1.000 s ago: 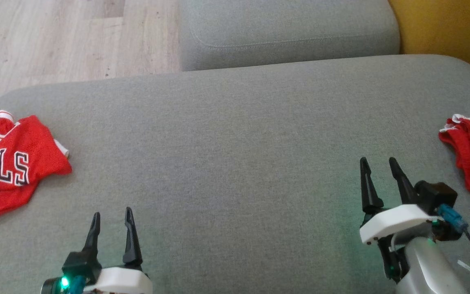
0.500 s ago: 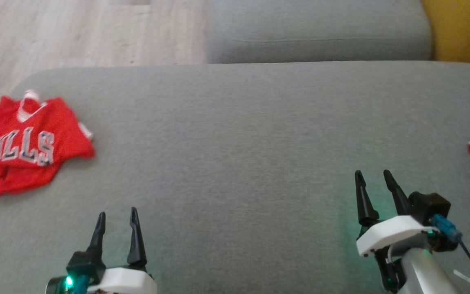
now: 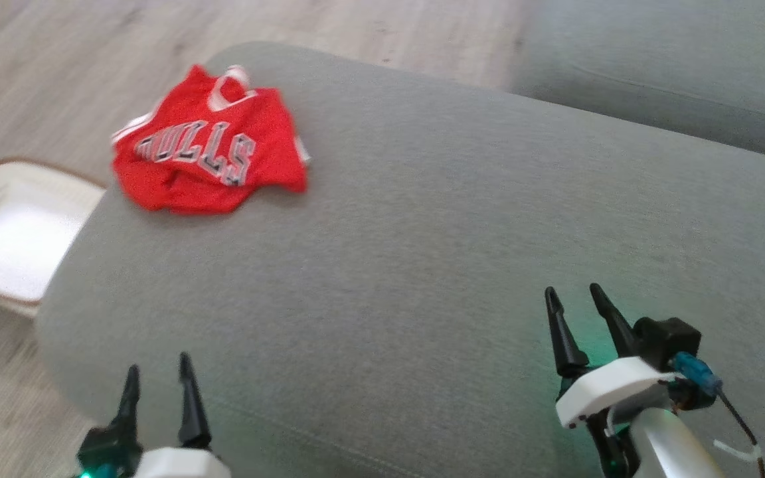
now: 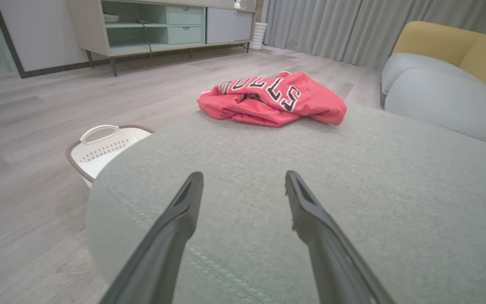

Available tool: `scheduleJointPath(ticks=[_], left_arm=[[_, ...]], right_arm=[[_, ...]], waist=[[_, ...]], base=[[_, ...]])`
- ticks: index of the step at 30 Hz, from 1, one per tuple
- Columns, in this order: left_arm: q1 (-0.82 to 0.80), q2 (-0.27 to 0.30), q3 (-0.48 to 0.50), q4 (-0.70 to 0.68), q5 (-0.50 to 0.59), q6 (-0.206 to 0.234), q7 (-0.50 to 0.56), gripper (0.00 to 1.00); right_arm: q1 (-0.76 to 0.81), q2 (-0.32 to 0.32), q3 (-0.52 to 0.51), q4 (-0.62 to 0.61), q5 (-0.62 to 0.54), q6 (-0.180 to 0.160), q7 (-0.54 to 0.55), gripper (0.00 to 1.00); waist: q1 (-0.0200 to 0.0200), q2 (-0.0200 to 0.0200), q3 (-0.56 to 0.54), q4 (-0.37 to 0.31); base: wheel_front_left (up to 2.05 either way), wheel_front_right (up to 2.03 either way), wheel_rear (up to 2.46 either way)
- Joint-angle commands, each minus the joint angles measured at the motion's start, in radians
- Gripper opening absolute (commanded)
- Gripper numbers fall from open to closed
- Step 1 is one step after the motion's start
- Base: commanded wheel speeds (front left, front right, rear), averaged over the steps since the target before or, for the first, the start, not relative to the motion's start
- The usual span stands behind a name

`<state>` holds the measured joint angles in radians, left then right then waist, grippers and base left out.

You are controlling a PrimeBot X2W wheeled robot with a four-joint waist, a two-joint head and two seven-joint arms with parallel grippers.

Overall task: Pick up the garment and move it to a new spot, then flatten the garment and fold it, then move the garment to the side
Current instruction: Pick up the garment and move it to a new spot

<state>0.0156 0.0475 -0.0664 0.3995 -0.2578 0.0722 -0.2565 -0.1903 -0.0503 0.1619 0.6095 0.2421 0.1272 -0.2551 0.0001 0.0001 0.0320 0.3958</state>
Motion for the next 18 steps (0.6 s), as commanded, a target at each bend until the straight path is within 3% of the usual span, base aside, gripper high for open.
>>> scheduleJointPath(ticks=[1, 9, 14, 18], left_arm=[[-0.004, 0.003, 0.048, -0.03, -0.009, 0.008, -0.005, 1.0], [-0.017, 0.003, 0.124, -0.034, -0.032, -0.005, -0.005, 1.0], [-0.139, 0.004, 0.212, -0.039, -0.016, -0.055, -0.005, 1.0], [-0.285, 0.036, 0.265, -0.016, 0.01, -0.112, -0.005, 1.0]], right_arm=[[-0.021, 0.0, 0.033, -0.023, 0.007, 0.003, -0.007, 1.0], [-0.048, 0.0, 0.072, -0.03, -0.017, 0.003, -0.007, 1.0], [-0.078, 0.0, 0.065, -0.048, -0.054, 0.003, -0.007, 1.0], [-0.116, 0.0, 0.073, -0.081, -0.089, 0.003, -0.007, 1.0]], waist=[[-0.0001, -0.0001, 0.02, 0.074], [-0.0001, -0.0001, 0.073, 0.07], [-0.0001, -0.0001, 0.147, 0.025], [-0.0001, -0.0001, 0.228, -0.021]], base=[[0.0, 0.0, 0.0], [0.0, 0.0, 0.0], [0.0, 0.0, 0.0], [0.0, 0.0, 0.0]])
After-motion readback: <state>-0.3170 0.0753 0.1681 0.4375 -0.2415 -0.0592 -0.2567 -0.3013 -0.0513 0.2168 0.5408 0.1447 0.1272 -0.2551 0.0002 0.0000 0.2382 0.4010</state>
